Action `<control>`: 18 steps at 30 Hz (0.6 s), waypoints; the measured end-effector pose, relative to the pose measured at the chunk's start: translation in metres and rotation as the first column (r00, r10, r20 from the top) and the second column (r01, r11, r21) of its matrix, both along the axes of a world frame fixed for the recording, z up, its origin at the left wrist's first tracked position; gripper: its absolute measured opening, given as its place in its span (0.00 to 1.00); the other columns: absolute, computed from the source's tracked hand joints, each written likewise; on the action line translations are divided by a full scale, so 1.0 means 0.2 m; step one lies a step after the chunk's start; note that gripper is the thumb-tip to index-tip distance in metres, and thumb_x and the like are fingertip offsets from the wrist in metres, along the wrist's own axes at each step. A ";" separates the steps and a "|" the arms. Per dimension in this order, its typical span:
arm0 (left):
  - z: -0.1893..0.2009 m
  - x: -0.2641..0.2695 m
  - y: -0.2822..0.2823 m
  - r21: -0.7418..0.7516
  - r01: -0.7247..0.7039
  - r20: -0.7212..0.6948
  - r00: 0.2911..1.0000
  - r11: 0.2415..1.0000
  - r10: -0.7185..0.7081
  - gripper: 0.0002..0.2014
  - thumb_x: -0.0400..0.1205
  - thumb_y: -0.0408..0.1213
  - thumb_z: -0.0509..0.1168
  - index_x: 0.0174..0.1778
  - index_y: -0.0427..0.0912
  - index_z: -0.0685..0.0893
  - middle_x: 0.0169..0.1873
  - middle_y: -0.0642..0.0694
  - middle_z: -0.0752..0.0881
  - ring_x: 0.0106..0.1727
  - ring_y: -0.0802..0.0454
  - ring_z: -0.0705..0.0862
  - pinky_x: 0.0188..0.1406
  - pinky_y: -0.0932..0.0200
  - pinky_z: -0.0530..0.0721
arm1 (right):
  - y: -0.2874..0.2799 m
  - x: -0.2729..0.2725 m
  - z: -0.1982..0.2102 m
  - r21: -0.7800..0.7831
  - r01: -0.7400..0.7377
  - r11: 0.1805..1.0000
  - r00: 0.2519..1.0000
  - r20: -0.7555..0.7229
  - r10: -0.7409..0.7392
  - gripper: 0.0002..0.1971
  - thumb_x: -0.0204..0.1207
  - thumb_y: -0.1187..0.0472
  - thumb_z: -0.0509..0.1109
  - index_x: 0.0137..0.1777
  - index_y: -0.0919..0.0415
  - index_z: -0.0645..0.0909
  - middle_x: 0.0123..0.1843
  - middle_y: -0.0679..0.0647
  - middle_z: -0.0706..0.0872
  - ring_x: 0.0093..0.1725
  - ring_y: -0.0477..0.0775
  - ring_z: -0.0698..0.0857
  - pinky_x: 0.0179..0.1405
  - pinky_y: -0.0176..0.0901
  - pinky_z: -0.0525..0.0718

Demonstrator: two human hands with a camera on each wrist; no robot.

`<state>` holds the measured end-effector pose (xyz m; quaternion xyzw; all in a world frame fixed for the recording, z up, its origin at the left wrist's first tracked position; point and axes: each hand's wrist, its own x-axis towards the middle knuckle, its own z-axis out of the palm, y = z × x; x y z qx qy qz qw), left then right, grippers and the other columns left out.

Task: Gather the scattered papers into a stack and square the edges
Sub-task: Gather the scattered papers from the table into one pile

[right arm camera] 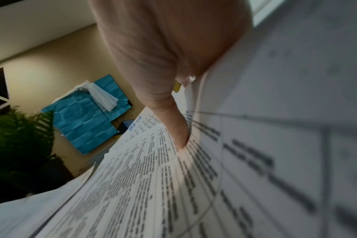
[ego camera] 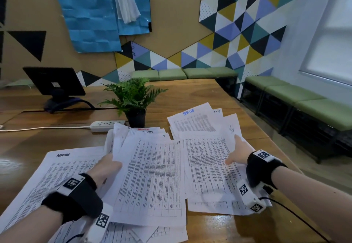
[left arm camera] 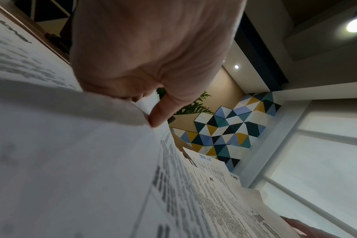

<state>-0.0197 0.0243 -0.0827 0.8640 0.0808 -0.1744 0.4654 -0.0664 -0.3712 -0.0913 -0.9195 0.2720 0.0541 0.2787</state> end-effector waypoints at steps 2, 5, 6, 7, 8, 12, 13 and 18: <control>0.00 -0.01 0.01 0.007 0.001 0.000 1.000 1.000 -0.001 0.15 0.81 0.27 0.59 0.63 0.42 0.77 0.55 0.37 0.88 0.56 0.35 0.87 0.61 0.39 0.85 | -0.01 -0.01 0.02 0.139 -0.003 0.990 0.992 0.125 -0.014 0.56 0.63 0.71 0.79 0.85 0.59 0.45 0.80 0.64 0.67 0.76 0.65 0.70 0.70 0.53 0.75; 0.00 -0.01 0.02 -0.020 -0.002 -0.004 1.000 1.000 0.002 0.16 0.81 0.24 0.57 0.65 0.39 0.77 0.53 0.36 0.87 0.50 0.38 0.86 0.43 0.54 0.85 | -0.04 -0.05 0.11 0.368 0.019 0.930 0.943 0.302 -0.139 0.49 0.68 0.76 0.74 0.84 0.54 0.50 0.68 0.65 0.77 0.59 0.66 0.81 0.52 0.51 0.86; -0.01 -0.01 0.02 -0.025 -0.015 -0.007 1.000 1.000 0.015 0.17 0.82 0.24 0.56 0.66 0.36 0.76 0.53 0.35 0.87 0.48 0.38 0.85 0.38 0.57 0.83 | -0.05 -0.06 0.15 0.398 0.033 0.917 0.926 0.333 -0.178 0.47 0.69 0.76 0.73 0.83 0.54 0.52 0.60 0.63 0.79 0.48 0.65 0.83 0.38 0.46 0.86; -0.01 -0.01 0.03 -0.026 -0.024 -0.015 1.000 0.999 0.024 0.17 0.81 0.24 0.56 0.67 0.34 0.76 0.54 0.34 0.87 0.49 0.37 0.86 0.38 0.56 0.83 | -0.06 -0.08 0.19 0.401 0.035 0.915 0.911 0.364 -0.194 0.44 0.71 0.76 0.71 0.83 0.56 0.55 0.53 0.62 0.79 0.41 0.62 0.82 0.31 0.42 0.83; -0.02 -0.01 0.03 -0.028 -0.030 -0.017 0.999 0.999 0.029 0.18 0.81 0.24 0.57 0.67 0.33 0.76 0.55 0.33 0.87 0.52 0.36 0.86 0.44 0.52 0.86 | -0.07 -0.09 0.23 0.407 0.032 0.913 0.899 0.388 -0.205 0.41 0.71 0.77 0.71 0.81 0.58 0.58 0.49 0.62 0.78 0.40 0.61 0.81 0.32 0.43 0.81; -0.02 0.00 0.04 -0.021 -0.045 -0.017 0.999 0.999 0.044 0.19 0.80 0.25 0.58 0.69 0.33 0.76 0.58 0.32 0.87 0.57 0.33 0.86 0.62 0.40 0.84 | -0.11 -0.14 0.36 0.525 0.004 0.851 0.834 0.469 -0.293 0.32 0.73 0.77 0.68 0.76 0.61 0.68 0.54 0.64 0.80 0.49 0.64 0.83 0.49 0.54 0.83; -0.02 0.00 0.04 -0.020 -0.045 -0.019 0.999 0.999 0.045 0.20 0.80 0.25 0.58 0.69 0.34 0.76 0.58 0.32 0.87 0.57 0.33 0.86 0.62 0.40 0.84 | -0.12 -0.16 0.39 0.609 -0.009 0.793 0.815 0.464 -0.347 0.31 0.74 0.78 0.67 0.76 0.61 0.68 0.57 0.65 0.80 0.53 0.66 0.83 0.56 0.60 0.83; -0.01 -0.03 0.04 -0.048 -0.048 -0.026 0.999 0.998 0.047 0.19 0.82 0.25 0.57 0.70 0.33 0.74 0.58 0.34 0.86 0.53 0.36 0.86 0.48 0.48 0.88 | -0.13 -0.23 0.48 0.872 -0.082 0.483 0.779 0.359 -0.515 0.20 0.78 0.80 0.56 0.66 0.63 0.75 0.52 0.63 0.85 0.39 0.60 0.89 0.34 0.57 0.87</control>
